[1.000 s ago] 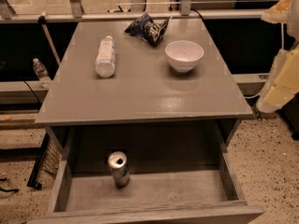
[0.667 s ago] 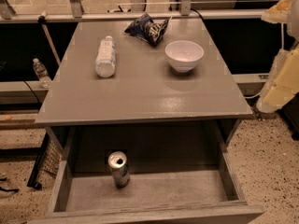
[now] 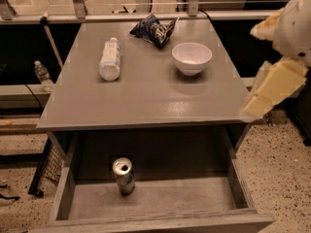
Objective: Pick redbull can from top drawer and place on counter
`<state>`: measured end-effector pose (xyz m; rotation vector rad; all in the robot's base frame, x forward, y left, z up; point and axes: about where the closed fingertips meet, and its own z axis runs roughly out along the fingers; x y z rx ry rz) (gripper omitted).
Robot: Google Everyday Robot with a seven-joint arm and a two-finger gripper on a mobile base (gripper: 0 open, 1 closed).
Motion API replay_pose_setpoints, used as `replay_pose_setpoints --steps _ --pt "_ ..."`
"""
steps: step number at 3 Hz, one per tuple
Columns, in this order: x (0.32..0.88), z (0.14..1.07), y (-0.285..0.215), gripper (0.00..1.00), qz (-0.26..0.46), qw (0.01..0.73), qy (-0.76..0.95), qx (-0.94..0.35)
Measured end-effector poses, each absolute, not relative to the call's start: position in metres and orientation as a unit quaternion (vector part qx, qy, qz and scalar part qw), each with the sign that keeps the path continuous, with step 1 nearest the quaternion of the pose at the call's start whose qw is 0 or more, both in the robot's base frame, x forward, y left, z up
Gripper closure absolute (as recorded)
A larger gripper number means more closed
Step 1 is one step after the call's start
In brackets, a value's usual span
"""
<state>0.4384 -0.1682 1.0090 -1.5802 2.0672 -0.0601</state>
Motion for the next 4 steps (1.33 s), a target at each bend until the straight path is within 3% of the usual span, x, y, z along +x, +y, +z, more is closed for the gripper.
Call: replay_pose_setpoints --steps 1,2,4 --pt "0.462 0.986 -0.123 0.00 0.056 0.324 0.753 -0.571" --pt "0.459 0.984 -0.122 0.00 0.056 0.322 0.752 -0.573" --pt "0.408 0.926 -0.079 0.00 0.122 0.327 0.736 -0.579"
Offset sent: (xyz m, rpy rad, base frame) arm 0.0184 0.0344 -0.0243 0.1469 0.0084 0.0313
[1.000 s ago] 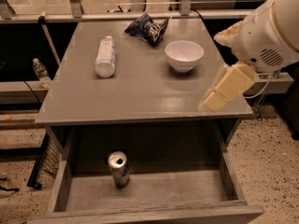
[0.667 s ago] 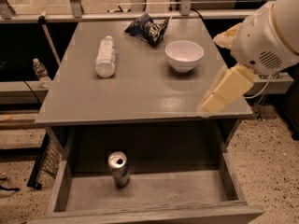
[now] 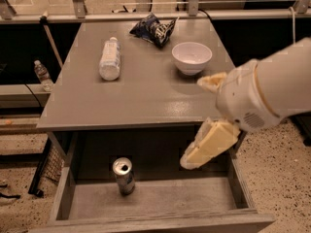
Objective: Pick redbull can from top drawer and place on counter
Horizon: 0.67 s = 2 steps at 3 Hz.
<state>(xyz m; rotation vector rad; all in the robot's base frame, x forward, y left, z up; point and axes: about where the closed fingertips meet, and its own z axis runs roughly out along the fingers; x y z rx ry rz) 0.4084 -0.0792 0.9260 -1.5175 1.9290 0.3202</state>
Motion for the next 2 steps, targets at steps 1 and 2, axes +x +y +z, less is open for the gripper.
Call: replay_pose_setpoints --steps 1,2 --pt "0.385 0.894 -0.067 0.00 0.158 0.328 0.741 -0.564" --pt "0.382 0.878 -0.059 0.00 0.167 0.320 0.744 -0.562"
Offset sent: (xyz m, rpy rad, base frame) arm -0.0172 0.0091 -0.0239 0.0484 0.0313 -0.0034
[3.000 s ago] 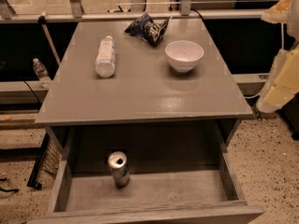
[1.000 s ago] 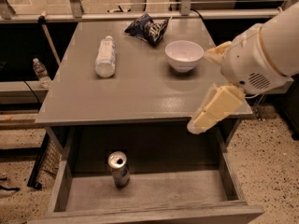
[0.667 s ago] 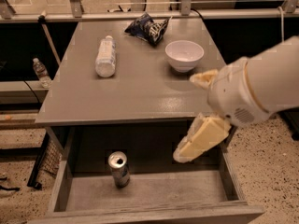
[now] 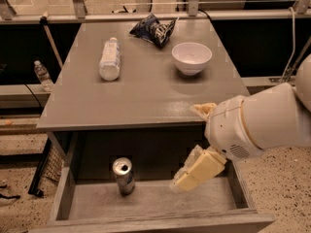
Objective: Pick redbull can from top drawer and place on counter
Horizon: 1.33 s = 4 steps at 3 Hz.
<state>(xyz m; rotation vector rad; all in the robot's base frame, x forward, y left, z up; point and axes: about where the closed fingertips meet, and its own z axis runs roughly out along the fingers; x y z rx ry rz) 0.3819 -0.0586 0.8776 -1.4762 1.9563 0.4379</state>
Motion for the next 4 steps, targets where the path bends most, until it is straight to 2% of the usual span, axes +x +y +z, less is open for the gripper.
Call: replay_pose_setpoints --steps 2,4 --pt "0.386 0.858 -0.052 0.00 0.180 0.319 0.747 -0.555" --pt "0.384 0.810 -0.019 0.00 0.211 0.304 0.742 -0.559"
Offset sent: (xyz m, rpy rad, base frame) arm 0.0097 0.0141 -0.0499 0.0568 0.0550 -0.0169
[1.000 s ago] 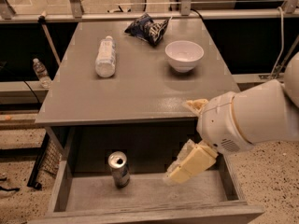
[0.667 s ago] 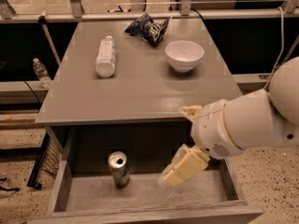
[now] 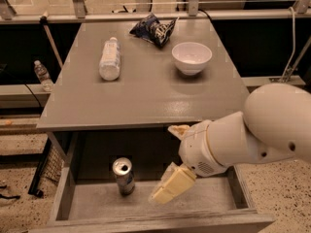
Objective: Pick redbull can from top drawer and place on counter
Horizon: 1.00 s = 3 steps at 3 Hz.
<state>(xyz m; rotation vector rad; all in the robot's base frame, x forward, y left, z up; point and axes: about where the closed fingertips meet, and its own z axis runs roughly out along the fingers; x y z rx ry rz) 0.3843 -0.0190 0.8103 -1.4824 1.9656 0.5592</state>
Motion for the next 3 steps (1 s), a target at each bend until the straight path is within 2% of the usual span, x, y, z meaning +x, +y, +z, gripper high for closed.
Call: replay_pose_setpoints --steps 3 --pt "0.399 0.758 0.053 0.00 0.243 0.282 0.721 -0.584"
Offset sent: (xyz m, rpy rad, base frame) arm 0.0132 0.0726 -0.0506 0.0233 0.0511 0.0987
